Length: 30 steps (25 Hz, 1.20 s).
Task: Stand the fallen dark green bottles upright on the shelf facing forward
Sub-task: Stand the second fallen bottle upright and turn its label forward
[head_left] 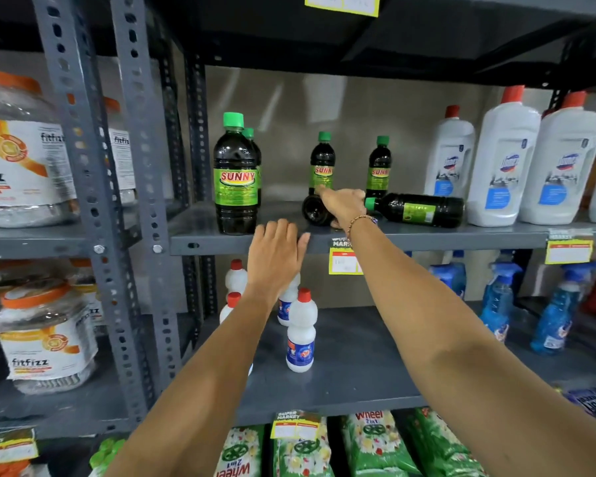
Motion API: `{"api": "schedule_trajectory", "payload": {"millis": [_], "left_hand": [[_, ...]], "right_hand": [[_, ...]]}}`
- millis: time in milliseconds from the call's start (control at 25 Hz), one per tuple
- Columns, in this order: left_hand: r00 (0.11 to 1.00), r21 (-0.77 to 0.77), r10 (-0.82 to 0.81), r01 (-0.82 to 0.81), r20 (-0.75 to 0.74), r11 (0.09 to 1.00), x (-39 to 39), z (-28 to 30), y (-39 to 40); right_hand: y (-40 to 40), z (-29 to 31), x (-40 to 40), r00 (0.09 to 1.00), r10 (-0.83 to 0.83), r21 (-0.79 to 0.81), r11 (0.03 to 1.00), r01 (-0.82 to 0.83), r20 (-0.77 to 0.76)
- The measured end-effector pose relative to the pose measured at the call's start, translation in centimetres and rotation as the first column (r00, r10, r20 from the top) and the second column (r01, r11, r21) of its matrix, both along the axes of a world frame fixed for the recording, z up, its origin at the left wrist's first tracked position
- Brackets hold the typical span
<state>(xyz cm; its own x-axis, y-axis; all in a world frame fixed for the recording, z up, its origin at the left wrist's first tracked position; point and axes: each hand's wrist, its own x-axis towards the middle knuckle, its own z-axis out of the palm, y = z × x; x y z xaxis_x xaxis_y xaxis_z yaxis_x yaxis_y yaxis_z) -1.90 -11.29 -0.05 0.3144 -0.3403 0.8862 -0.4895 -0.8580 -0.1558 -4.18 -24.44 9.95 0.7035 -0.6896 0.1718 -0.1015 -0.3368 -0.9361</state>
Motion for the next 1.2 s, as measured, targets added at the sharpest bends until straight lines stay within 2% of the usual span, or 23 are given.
{"api": "schedule_trajectory", "payload": {"millis": [120,200,280,400,440,520,560,640,760,880,1040,1200], "left_hand": [[0.999,-0.021,0.012,-0.011,0.046,1.0,0.2,0.4,-0.5],[0.999,-0.023,0.02,-0.019,0.035,1.0,0.2,0.0,-0.7],[1.0,-0.066,0.026,-0.025,0.007,0.997,0.0,-0.1,-1.1],[0.999,-0.131,0.031,-0.028,0.017,0.991,-0.2,0.3,-1.7],[0.999,-0.131,0.026,-0.024,0.018,0.991,-0.2,0.3,-1.7],[1.0,-0.112,0.017,-0.016,0.011,0.994,-0.1,0.2,-1.4],[1.0,-0.104,0.018,-0.017,0.009,0.994,0.0,0.0,-1.3],[0.999,-0.106,0.024,-0.021,0.027,0.994,0.1,-0.2,-1.3],[0.998,-0.132,0.03,-0.023,0.054,0.991,0.4,-0.3,-1.5],[0.996,-0.144,0.041,-0.028,0.084,0.989,0.8,-0.5,-1.6],[0.994,-0.174,0.035,-0.016,0.108,0.985,1.0,-0.5,-1.8],[0.99,-0.188,0.043,-0.018,0.133,0.982,1.0,-0.7,-2.0]], "right_hand": [[-2.5,0.9,-1.4,0.986,0.148,0.022,0.989,-0.147,-0.081],[-3.8,2.0,-2.7,0.963,0.188,-0.035,0.98,-0.198,-0.195],[-4.3,3.3,-3.1,0.941,0.072,-0.262,0.951,-0.165,-0.33],[-3.5,4.3,-2.4,0.892,-0.189,-0.601,0.792,-0.109,-0.411],[-3.0,4.1,-2.1,0.862,-0.236,-0.653,0.746,-0.135,-0.449],[-2.3,3.4,-1.6,0.813,-0.27,-0.672,0.716,-0.188,-0.516],[-2.3,3.0,-1.3,0.819,-0.271,-0.678,0.712,-0.183,-0.506],[-2.7,2.2,-0.7,0.903,-0.211,-0.66,0.745,-0.099,-0.374],[-2.7,0.6,0.4,0.995,-0.054,-0.439,0.899,0.012,-0.083],[-2.7,-0.7,1.1,0.993,-0.022,-0.236,0.97,0.05,0.118],[-4.1,-0.9,0.8,0.954,0.059,-0.012,0.998,-0.058,0.293],[-4.7,-0.7,0.0,0.938,0.149,-0.07,0.988,-0.134,0.312]]}}
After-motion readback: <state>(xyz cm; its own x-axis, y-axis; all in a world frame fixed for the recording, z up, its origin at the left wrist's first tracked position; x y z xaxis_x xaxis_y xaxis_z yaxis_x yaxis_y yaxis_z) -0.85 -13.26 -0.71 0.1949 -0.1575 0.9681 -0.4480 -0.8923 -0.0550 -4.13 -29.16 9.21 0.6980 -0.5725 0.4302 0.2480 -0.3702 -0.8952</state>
